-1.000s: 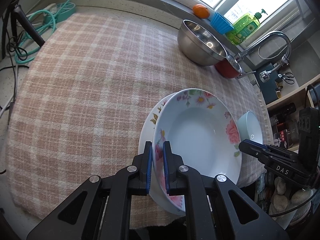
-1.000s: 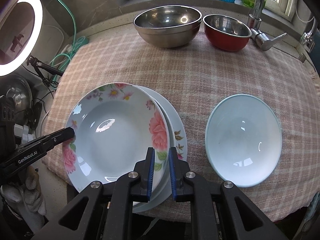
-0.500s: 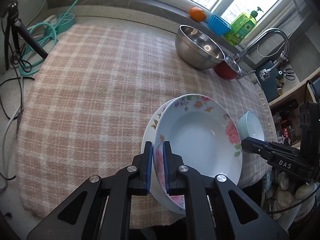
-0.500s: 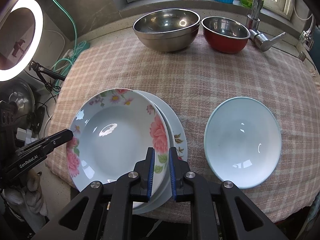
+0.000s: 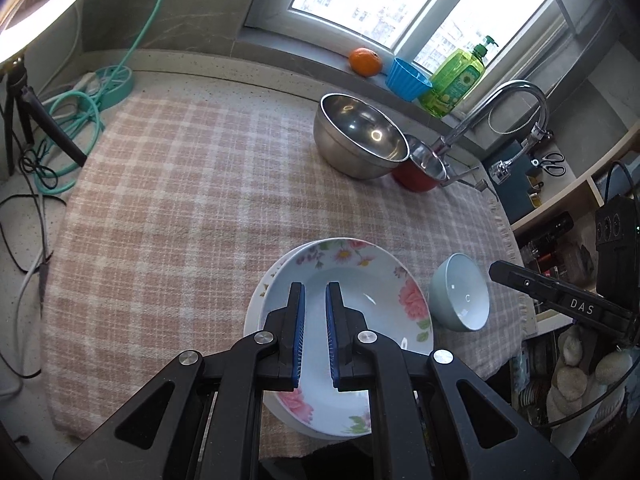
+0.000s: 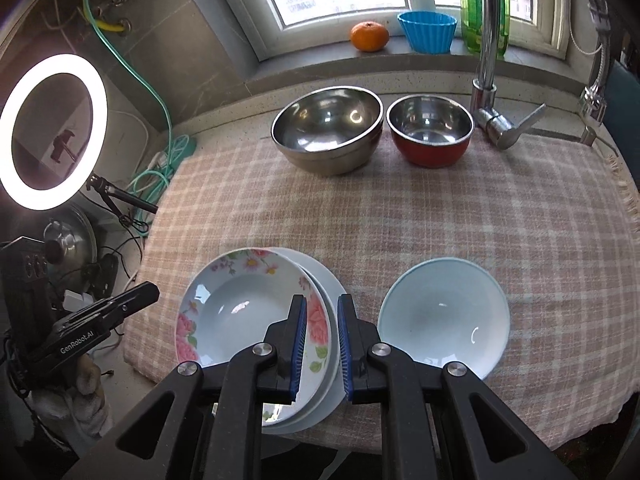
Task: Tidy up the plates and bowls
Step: 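Open both grippers to release the pink-flowered plate on the stack, then move both grippers to the rim of the large steel bowl, then close both grippers on the steel bowl rim, then lift the large steel bowl with both grippers and carry it beside the plate stack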
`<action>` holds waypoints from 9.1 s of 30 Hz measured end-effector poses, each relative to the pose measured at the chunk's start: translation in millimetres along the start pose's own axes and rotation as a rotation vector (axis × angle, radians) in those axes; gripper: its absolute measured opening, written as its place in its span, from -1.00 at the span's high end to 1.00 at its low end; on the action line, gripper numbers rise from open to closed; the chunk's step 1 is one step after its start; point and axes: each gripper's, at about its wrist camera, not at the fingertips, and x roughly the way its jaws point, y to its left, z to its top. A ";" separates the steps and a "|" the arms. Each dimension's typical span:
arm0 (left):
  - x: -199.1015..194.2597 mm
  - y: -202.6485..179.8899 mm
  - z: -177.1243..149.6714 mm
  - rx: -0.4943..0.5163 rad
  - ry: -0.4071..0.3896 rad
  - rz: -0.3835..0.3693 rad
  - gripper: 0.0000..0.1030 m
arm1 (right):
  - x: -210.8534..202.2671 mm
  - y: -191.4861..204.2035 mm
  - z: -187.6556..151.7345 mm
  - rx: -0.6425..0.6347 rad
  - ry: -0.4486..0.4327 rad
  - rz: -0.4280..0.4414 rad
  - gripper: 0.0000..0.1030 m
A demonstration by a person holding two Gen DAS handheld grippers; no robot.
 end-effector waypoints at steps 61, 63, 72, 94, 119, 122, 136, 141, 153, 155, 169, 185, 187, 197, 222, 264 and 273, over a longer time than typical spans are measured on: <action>136.0 -36.7 141.1 -0.357 0.010 0.124 0.82 | 180.5 -59.7 266.0 -0.288 0.301 0.149 0.56; 140.1 -35.6 141.3 -0.365 0.017 0.124 0.82 | 183.2 -60.5 266.3 -0.287 0.304 0.145 0.56; 148.8 -31.2 140.6 -0.378 0.033 0.121 0.82 | 193.5 -60.3 262.3 -0.299 0.327 0.130 0.56; 150.7 -29.6 139.7 -0.366 0.024 0.128 0.82 | 197.8 -58.4 254.1 -0.300 0.350 0.084 0.79; 107.3 -16.3 127.7 -0.377 -0.033 0.137 0.82 | 179.3 -27.7 241.7 -0.326 0.356 0.093 0.87; 104.2 -14.8 125.7 -0.372 -0.034 0.142 0.82 | 176.7 -21.4 239.8 -0.336 0.348 0.089 0.87; 101.7 -15.2 106.9 -0.367 -0.006 0.131 0.82 | 170.9 -21.0 219.6 -0.313 0.363 0.080 0.87; 89.0 -11.2 104.0 -0.365 -0.024 0.134 0.82 | 163.4 -11.7 212.6 -0.318 0.357 0.088 0.87; 52.3 8.6 87.5 -0.381 -0.063 0.146 0.82 | 150.2 29.7 193.3 -0.353 0.347 0.100 0.87; 47.6 12.6 83.7 -0.385 -0.066 0.149 0.82 | 149.8 36.9 189.7 -0.359 0.348 0.100 0.87; 13.9 48.9 55.7 -0.420 -0.074 0.160 0.82 | 149.4 86.2 156.9 -0.391 0.370 0.118 0.87; -23.4 97.5 26.6 -0.475 -0.096 0.189 0.82 | 159.5 143.3 123.2 -0.427 0.394 0.145 0.87; -26.6 102.7 22.3 -0.482 -0.096 0.194 0.82 | 162.0 150.0 118.0 -0.432 0.399 0.147 0.87; -42.6 121.9 -5.9 -0.520 -0.093 0.208 0.82 | 170.0 175.7 90.8 -0.454 0.433 0.167 0.87; -61.7 144.7 -48.1 -0.553 -0.058 0.223 0.82 | 181.7 197.3 39.7 -0.467 0.525 0.199 0.86; -87.1 127.3 -40.8 -0.373 -0.122 0.348 0.79 | 131.2 194.8 44.2 -0.493 0.285 0.167 0.53; -98.1 108.6 -31.8 -0.298 -0.162 0.327 0.79 | 90.8 172.8 41.8 -0.426 0.134 0.162 0.47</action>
